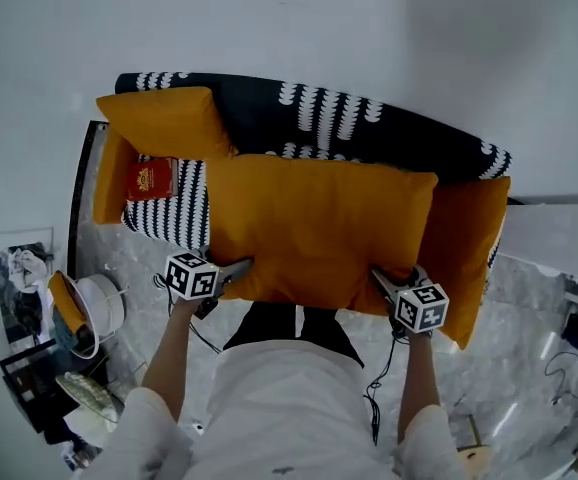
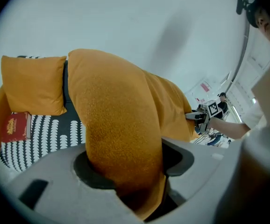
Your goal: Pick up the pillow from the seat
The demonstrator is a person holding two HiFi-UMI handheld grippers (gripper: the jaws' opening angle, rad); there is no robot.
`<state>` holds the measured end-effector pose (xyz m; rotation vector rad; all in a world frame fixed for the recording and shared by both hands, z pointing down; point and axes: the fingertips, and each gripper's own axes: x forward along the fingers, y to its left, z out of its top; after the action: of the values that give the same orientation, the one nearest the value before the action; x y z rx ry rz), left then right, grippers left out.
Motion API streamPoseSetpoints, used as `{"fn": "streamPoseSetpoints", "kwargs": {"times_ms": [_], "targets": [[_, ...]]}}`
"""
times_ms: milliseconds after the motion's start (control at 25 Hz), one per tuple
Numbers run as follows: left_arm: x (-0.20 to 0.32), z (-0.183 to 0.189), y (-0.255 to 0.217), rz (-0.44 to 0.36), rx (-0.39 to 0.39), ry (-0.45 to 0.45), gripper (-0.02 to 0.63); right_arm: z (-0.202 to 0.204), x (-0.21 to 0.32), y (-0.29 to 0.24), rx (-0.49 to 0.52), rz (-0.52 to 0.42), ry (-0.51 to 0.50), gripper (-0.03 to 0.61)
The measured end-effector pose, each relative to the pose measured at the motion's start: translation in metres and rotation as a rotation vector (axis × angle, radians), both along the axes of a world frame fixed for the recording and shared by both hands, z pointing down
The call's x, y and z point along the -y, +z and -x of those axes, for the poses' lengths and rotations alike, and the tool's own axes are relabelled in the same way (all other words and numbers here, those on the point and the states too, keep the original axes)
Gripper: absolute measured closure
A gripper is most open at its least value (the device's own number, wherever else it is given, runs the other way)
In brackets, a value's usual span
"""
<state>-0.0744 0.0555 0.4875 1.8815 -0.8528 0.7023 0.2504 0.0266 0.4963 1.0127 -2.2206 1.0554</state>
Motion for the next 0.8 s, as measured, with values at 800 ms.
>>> {"fn": "streamPoseSetpoints", "kwargs": {"times_ms": [800], "targets": [[-0.046,0.043,-0.072,-0.197,0.023,0.002,0.344,0.044,-0.054,-0.077,-0.017,-0.154,0.029,0.317]]}}
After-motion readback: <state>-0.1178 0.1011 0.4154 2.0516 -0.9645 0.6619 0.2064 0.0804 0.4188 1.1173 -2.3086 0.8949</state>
